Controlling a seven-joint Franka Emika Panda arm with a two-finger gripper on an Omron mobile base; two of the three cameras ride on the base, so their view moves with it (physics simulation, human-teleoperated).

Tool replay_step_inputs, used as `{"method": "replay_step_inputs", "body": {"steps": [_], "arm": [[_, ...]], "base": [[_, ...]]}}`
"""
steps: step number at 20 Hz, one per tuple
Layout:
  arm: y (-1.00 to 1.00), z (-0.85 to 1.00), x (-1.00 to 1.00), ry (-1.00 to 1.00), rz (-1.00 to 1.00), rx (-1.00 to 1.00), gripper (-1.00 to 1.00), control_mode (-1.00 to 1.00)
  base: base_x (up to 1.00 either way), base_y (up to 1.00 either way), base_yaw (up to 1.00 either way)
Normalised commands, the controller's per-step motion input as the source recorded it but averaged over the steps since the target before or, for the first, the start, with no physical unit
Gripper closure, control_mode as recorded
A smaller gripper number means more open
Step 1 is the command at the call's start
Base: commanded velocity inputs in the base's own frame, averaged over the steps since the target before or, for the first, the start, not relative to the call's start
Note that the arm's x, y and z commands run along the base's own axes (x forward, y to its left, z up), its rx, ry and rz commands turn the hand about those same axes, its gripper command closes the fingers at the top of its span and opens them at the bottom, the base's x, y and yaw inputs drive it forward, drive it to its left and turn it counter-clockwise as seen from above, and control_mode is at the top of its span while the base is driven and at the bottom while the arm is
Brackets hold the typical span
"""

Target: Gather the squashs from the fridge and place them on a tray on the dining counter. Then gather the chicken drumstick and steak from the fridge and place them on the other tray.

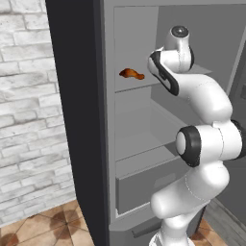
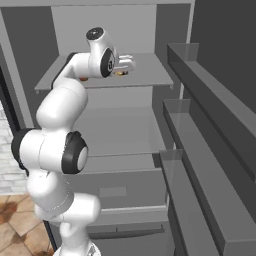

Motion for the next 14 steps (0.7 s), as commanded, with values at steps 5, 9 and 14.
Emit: {"method": "replay_step_inputs", "body": {"steps": [5, 9, 14], "arm": [[0.00, -0.14, 0.00, 0.00, 0.00, 0.00, 1.00, -1.00], [0.00, -0.01, -0.07, 0.00, 0.00, 0.00, 1.00, -1.00], [0.00, 0.07, -0.32, -0.07, 0.00, 0.00, 1.00, -1.00]], "base": [[0.00, 0.00, 0.00], [0.00, 0.00, 0.00], [0.00, 0.00, 0.00]]}}
